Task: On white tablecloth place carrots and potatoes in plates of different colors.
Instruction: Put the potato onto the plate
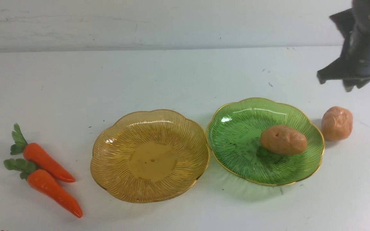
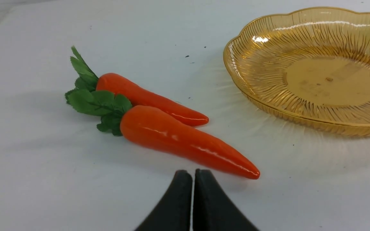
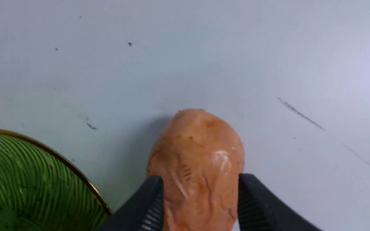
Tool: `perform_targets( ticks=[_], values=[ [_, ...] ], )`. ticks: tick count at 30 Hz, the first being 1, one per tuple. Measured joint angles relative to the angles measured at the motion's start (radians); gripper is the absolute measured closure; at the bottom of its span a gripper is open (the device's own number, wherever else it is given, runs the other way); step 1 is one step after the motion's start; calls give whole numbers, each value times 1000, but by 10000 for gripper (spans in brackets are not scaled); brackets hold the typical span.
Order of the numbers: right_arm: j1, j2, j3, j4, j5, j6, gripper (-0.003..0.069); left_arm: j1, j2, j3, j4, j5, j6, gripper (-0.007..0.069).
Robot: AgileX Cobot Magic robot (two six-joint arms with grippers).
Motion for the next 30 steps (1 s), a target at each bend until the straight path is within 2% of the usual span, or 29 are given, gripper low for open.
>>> perform_targets(
  ticks=[3,7,9,12,17,18,20,21,30],
  values=[
    [0,21,0,37,-27,5,228,0,0,0,0,0,0,627],
    [0,57,0,49,-38,24,71,0,0,0,0,0,0,627],
    [0,78,0,50,-37,26,16,0,0,0,0,0,0,627],
    [0,110,0,51,-36,26,-20,0,0,0,0,0,0,627],
    [0,182,0,54,-32,28,-24,0,0,0,0,0,0,627],
    [0,187,0,54,-27,29,-1,0,0,0,0,0,0,627],
    [0,188,-18,42,1,28,108,0,0,0,0,0,0,627],
    [0,187,-34,32,22,23,121,0,0,0,0,0,0,627],
    [0,123,-221,-16,179,-78,117,0,0,0,0,0,0,627]
  ],
)
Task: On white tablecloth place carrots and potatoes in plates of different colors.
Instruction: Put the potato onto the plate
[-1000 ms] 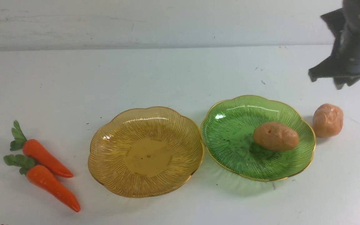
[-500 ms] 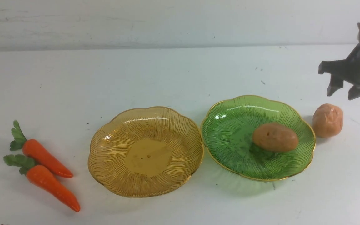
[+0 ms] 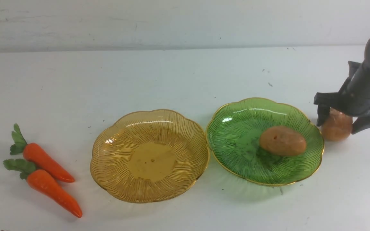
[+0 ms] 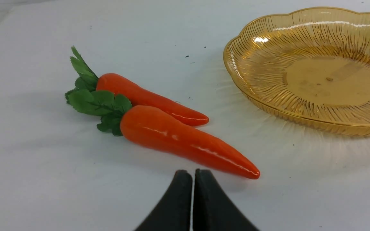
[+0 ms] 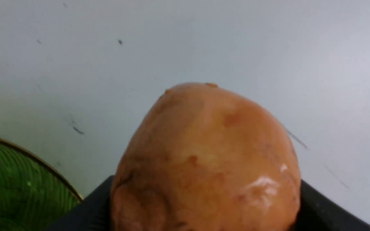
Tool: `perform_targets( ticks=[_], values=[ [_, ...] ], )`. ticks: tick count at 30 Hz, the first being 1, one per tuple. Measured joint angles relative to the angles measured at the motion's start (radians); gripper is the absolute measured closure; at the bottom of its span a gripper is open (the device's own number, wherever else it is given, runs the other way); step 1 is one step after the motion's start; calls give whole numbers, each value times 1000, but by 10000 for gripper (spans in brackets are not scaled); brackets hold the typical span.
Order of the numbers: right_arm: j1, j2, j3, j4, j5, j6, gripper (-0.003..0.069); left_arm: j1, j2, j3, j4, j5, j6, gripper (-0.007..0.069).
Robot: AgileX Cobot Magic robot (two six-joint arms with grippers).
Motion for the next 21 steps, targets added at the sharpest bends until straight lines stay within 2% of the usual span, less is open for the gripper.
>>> perform_targets(
  ticks=[8,13,16,21],
  values=[
    [28,-148,-49,213,10,-86,117,0,0,0,0,0,0,627],
    [134,-191,-24,350,18,-173,117,0,0,0,0,1,0,627],
    [218,-188,10,339,18,-207,117,0,0,0,0,1,0,627],
    [333,-149,63,226,25,-226,117,0,0,0,0,1,0,627]
  ],
)
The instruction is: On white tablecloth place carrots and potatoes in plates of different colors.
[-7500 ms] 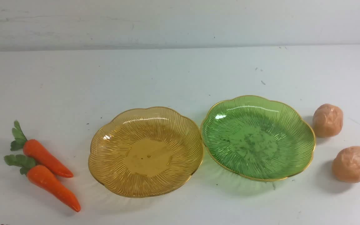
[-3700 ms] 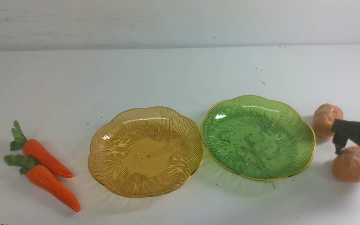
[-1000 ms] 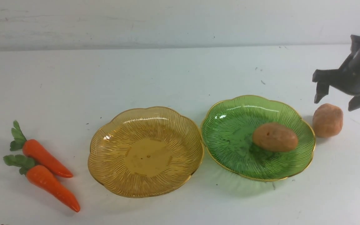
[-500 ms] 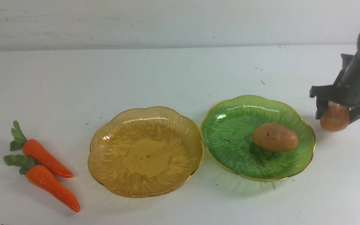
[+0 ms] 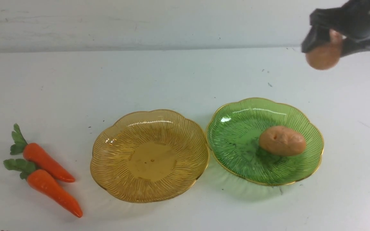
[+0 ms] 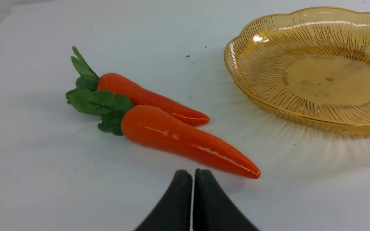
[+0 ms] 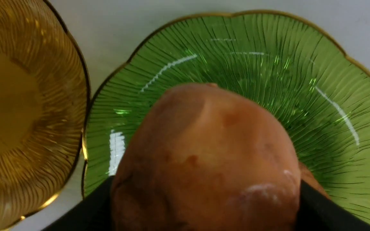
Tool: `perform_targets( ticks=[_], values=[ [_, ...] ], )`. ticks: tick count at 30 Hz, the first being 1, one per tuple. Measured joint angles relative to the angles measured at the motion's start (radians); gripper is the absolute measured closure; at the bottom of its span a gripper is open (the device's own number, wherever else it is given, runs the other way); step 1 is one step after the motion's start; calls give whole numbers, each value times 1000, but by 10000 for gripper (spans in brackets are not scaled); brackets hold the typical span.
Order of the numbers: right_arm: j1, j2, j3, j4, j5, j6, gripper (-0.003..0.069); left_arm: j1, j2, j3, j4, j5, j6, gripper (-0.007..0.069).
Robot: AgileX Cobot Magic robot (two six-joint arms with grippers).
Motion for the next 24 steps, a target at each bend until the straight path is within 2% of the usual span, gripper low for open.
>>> perform_targets(
  ticks=[7,13,17,22,24],
  values=[
    [70,97,9,-83,-3,15,111,0,0,0,0,0,0,627],
    [81,125,11,-74,-7,41,0,0,0,0,0,0,0,627],
    [81,111,12,-58,-7,59,-23,0,0,0,0,0,0,627],
    [81,27,58,-51,-11,45,17,0,0,0,0,0,0,627],
    [81,-23,88,-61,-11,38,67,0,0,0,0,0,0,627]
  ],
)
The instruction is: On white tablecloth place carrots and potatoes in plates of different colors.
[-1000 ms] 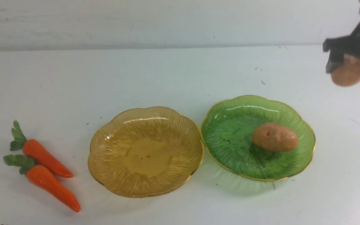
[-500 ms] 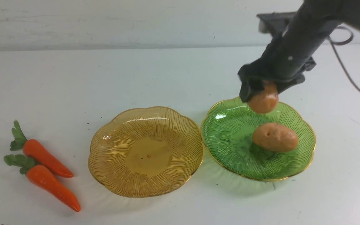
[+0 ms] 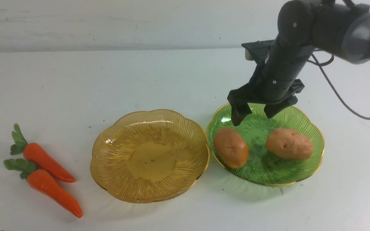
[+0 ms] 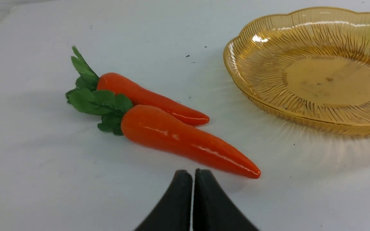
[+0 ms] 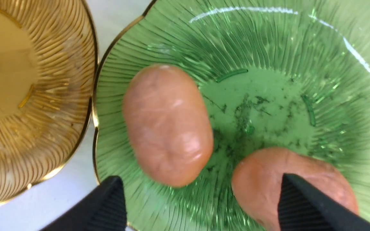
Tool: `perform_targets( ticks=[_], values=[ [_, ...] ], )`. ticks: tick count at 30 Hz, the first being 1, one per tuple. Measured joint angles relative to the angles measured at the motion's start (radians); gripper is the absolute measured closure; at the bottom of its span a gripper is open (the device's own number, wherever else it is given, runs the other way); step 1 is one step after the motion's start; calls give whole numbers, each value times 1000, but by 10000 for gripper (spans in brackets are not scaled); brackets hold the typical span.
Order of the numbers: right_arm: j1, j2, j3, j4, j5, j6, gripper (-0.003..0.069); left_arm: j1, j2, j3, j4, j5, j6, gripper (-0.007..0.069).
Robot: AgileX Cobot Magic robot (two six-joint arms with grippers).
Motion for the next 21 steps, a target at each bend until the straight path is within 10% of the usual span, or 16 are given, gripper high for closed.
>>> perform_targets(
  ticks=[10,21],
  values=[
    [0,-658,475,71,1,-16,642,0,0,0,-2,-15,-3,627],
    [0,-1416,974,95,-365,-45,674,0,0,0,-639,-134,-335,627]
  ],
)
